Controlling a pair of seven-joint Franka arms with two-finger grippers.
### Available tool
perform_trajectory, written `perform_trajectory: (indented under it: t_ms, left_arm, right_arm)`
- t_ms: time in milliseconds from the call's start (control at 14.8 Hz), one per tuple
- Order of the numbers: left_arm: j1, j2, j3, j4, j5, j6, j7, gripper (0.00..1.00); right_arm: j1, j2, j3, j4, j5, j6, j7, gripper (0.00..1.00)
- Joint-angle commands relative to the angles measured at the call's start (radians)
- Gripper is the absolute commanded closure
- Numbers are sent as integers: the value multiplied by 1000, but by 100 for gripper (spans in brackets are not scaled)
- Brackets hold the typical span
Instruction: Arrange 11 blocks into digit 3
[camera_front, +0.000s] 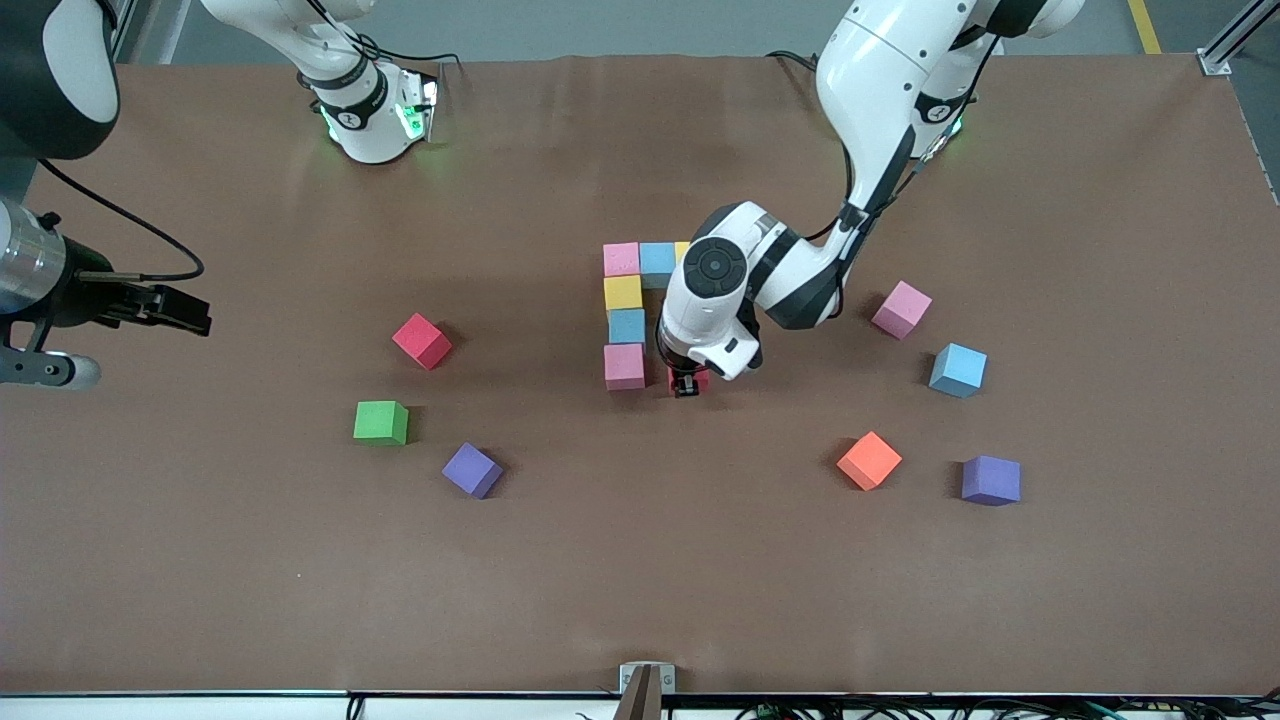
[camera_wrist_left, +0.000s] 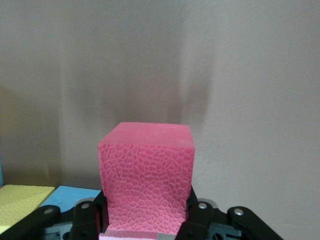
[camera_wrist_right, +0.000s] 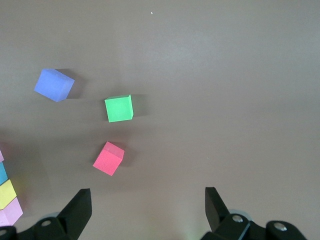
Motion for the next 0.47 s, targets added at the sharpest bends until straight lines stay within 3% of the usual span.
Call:
perform_trajectory:
  t_ms: [0,405]
  left_arm:
    - [-32,24,6,23,-17,4,-9,78]
    - [-43,-9,6,-32,-19,-5,-26,78]
  right_arm:
    - [-8,-43,0,-53,13,10,-3,0]
    - [-8,-37,-1,-65,13,20,-3,0]
